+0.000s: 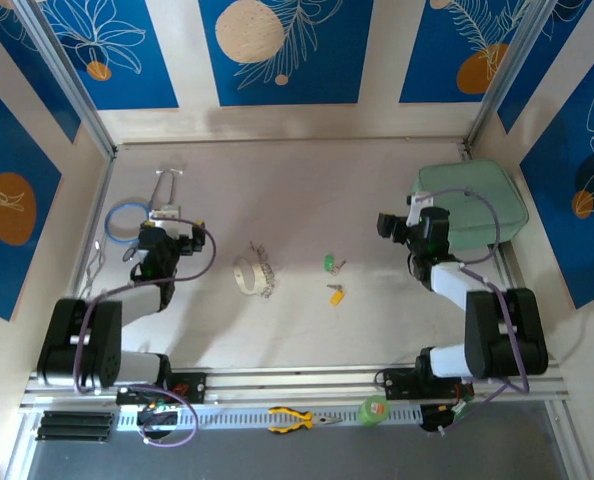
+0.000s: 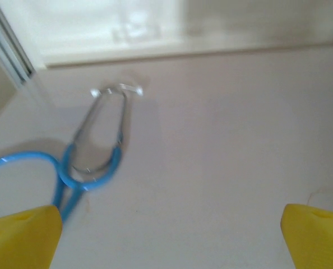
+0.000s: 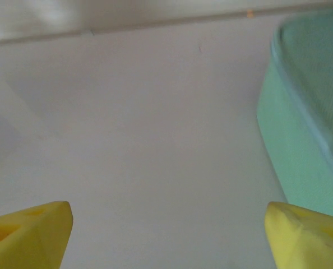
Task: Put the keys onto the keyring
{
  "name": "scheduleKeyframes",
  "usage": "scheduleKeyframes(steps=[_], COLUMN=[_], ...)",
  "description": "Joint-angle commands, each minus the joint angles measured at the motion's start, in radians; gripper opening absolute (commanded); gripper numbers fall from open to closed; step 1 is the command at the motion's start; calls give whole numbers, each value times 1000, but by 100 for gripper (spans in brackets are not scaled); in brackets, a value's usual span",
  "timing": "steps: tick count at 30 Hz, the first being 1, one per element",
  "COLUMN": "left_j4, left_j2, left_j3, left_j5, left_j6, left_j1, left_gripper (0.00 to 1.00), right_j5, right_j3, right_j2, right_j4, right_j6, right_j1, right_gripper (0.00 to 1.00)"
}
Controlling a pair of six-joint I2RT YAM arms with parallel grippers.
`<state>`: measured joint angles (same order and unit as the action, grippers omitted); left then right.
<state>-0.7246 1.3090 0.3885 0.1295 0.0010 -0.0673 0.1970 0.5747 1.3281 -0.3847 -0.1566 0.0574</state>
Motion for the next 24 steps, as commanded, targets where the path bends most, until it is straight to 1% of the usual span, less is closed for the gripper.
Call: scheduleKeyframes(steps=[1,3,6,7,9,13,16,18,21,24], left_j4=[128,203,323,357,429,572,655,697,695,695], left_j2=[-106,-139,-161,-166,-172,-163,-141,-134,-120,-82], left_j3=[63,89,118,120,118,115,113,115,108,137], left_j5=[33,11,-64,-96,-126,-149,-138,-118,-116,-130], left_j6=[-80,-158,-273,-312,-389,-559,-645,-690,-750,-772], left_j1=[8,6,-7,-17,-45,-133,-212,-254,-272,-272], left_gripper=[100,99,97,96,96,94,94,94,92,87], right_j5=[45,17,-22,-36,-37,-93,-168,-218,-271,-287], right_j3=[112,123,147,165,216,337,417,466,535,612], right_j2=[-94,-128,-145,-137,-104,-8,67,120,204,289], right_j4=[336,388,463,493,563,685,738,765,785,811], right_j6=[-125,-209,-295,-297,-299,-296,-286,-274,-250,-242], right_j1=[51,85,184,232,330,492,561,591,625,637], right_gripper=[88,86,84,84,85,84,81,78,74,71])
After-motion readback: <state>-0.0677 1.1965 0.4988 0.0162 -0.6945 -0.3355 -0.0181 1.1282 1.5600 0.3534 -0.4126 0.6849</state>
